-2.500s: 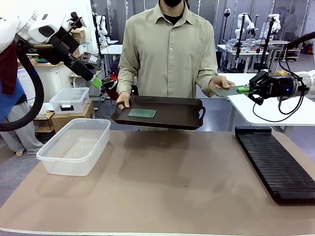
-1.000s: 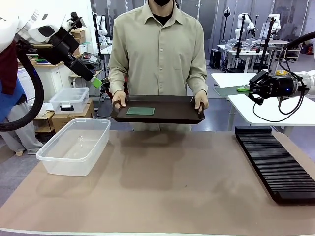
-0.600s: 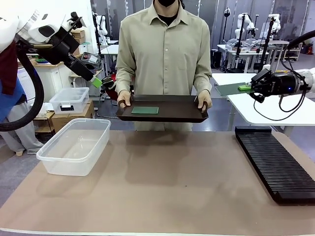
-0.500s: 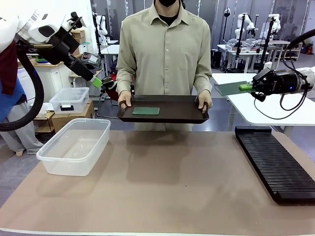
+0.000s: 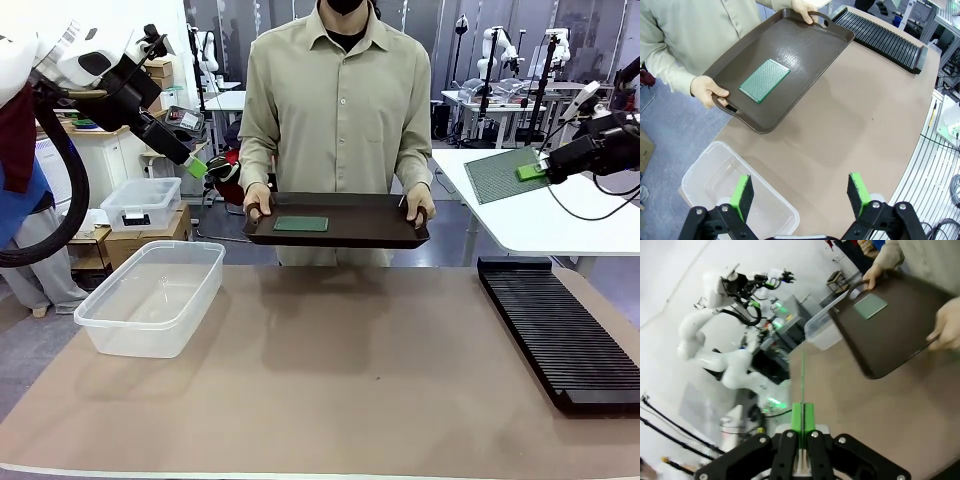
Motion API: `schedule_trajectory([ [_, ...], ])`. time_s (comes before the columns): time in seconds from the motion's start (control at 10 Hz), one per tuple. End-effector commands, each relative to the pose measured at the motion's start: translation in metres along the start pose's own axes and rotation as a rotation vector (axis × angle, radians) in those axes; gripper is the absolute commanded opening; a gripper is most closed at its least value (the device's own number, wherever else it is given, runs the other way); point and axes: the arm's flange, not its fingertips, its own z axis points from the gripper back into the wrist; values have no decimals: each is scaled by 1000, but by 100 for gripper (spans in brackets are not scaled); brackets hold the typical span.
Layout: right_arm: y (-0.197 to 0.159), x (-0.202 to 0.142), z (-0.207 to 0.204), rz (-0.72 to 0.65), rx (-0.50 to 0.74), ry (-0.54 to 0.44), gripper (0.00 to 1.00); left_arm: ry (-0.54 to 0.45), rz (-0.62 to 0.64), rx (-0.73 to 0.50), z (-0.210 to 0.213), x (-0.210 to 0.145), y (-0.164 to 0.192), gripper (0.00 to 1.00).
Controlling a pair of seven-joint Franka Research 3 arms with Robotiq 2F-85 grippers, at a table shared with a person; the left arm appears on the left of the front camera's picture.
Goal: Sort PCBs into racks and boxes based on the side picked up.
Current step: If the short side of the Blank PCB is picked up, insert it into the PCB Rack ; if the long side is picked up, place it in the Organizing box.
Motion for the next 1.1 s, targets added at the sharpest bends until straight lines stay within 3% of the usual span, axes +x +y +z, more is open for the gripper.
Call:
schedule_trajectory([
  [0.0,6,-12,4,146,-172,-88,2,1,3,-10,-1,-2,1,100],
  [0.1,5,-11,11,192,-235,-89,2,1,3,-10,-1,-2,1,100],
  [0.2,-5,-13,10,101,-199,-128,2,1,3,-10,-1,-2,1,100],
  [0.3,3,-1,18,147,-152,-52,2,1,3,-10,-1,-2,1,100],
  [0.7,-14,-4,19,133,-158,-38,2,1,3,-10,-1,-2,1,100],
  [1.0,-33,-10,45,348,-47,56,2,1,3,-10,-1,-2,1,100],
])
